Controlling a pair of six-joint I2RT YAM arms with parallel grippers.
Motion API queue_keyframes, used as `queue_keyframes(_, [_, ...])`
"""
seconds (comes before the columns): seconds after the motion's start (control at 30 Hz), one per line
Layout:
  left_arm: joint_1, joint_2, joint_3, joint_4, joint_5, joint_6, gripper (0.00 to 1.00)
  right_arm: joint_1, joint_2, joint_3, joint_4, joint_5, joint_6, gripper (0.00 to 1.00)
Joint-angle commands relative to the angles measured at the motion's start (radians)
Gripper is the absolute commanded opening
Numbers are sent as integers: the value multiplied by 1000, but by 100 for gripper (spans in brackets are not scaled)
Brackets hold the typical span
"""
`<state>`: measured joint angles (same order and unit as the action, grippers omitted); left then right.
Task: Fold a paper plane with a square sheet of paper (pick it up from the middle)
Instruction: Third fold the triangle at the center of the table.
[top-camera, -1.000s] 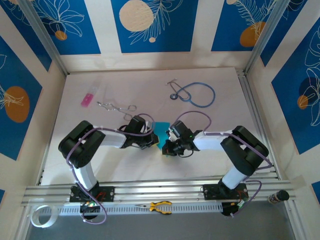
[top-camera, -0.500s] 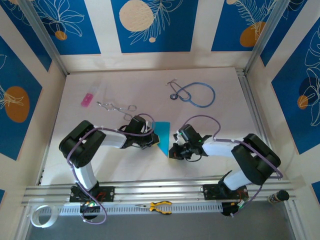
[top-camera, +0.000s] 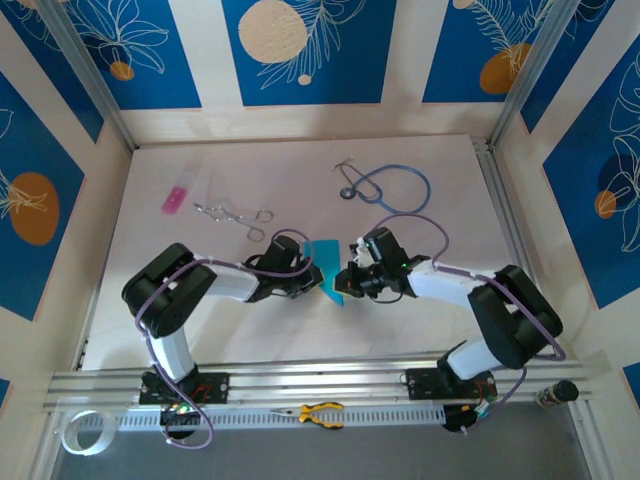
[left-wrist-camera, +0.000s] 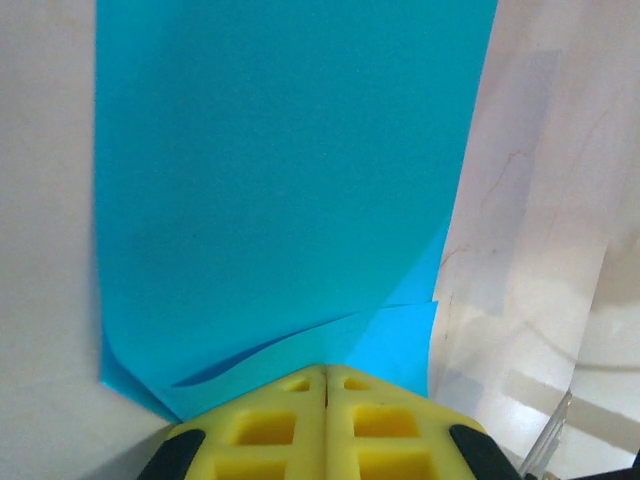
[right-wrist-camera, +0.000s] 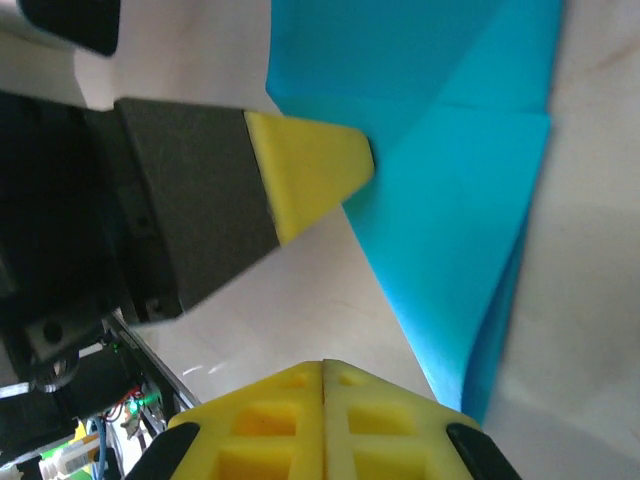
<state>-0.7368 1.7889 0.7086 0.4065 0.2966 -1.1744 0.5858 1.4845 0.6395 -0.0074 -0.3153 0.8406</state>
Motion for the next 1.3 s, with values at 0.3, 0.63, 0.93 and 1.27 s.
queue_keyframes(0.3, [-13, 24, -2, -39, -38, -1, 0, 24, 156, 97, -10, 73, 67, 5])
queue_keyframes(0.63, [-13, -9, 37, -94, -37, 72, 0, 30, 179, 59, -72, 148, 67, 4])
queue_keyframes(0.93, [-15, -89, 90, -208, -8, 196, 7, 29, 176, 39, -71, 149, 68, 4])
queue_keyframes(1.27, [-29, -17, 106, -194, 74, 187, 1, 31, 181, 39, -68, 150, 68, 3])
